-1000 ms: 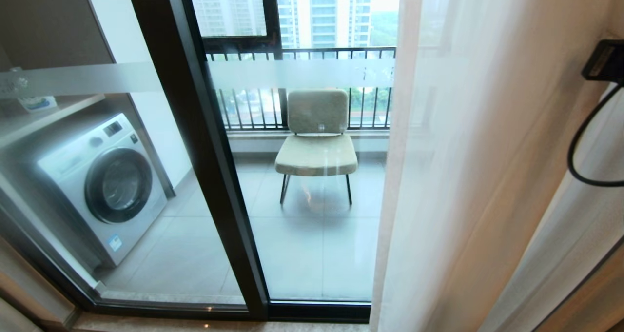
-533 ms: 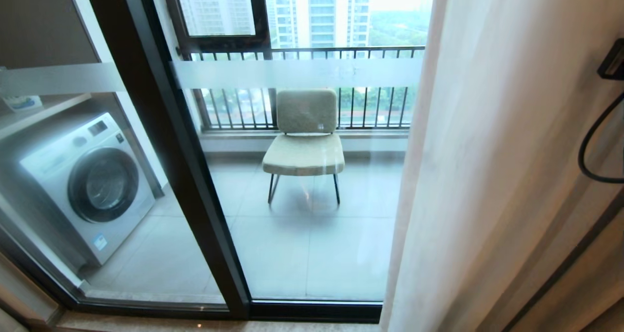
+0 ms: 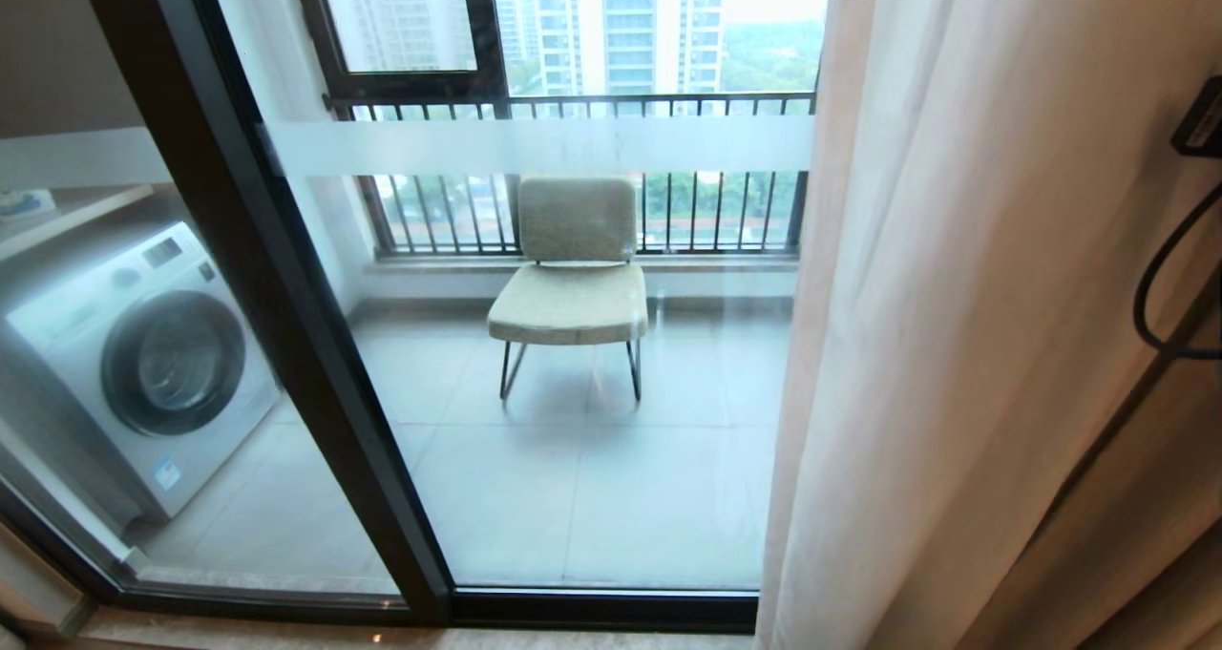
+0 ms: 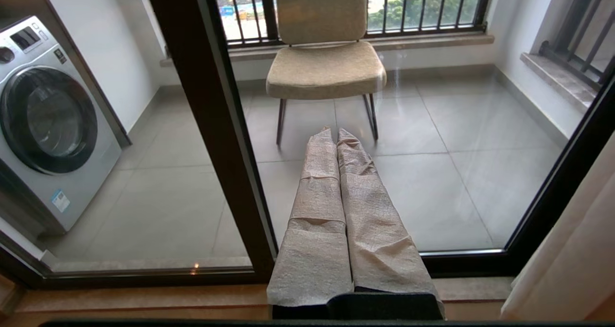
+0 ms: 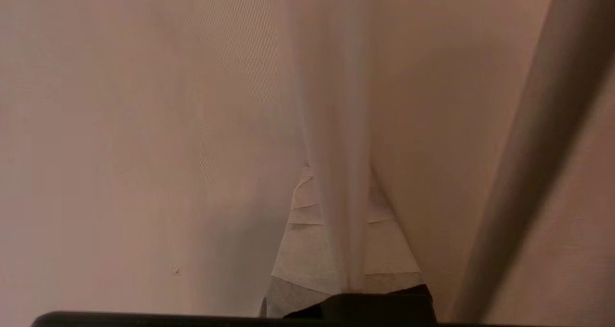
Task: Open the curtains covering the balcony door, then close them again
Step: Pull the inner curtains open on both sides
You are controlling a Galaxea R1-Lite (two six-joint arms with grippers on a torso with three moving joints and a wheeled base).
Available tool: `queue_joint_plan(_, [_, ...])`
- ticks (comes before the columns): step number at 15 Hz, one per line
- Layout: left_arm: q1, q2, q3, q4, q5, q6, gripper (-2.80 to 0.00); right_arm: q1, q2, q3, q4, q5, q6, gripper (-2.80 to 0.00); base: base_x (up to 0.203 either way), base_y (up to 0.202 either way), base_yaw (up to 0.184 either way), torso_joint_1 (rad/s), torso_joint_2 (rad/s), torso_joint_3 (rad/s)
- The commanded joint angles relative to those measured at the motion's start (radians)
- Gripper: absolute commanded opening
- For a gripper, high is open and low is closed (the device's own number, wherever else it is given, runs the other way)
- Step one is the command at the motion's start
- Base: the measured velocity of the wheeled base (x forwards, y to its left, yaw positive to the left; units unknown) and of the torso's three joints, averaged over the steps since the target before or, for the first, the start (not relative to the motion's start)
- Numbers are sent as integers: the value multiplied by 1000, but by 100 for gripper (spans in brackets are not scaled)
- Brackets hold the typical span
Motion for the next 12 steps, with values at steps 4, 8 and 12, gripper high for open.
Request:
queue_joint_plan(4, [0,0,-1,1,0,0,-280,0,2,3,-4,-1,-2,-280,0,-194,0,5,3,0])
queue_joint_plan(8, [0,0,0,1,0,-1,-280,0,0,7,-4,-1,-1,-280,0,-192,1,6,1,3])
queue_joint_plan(12, [0,0,0,1,0,-12,-280,0,-2,8,-4,-1,-1,-280,0,-107,1,2,4,2])
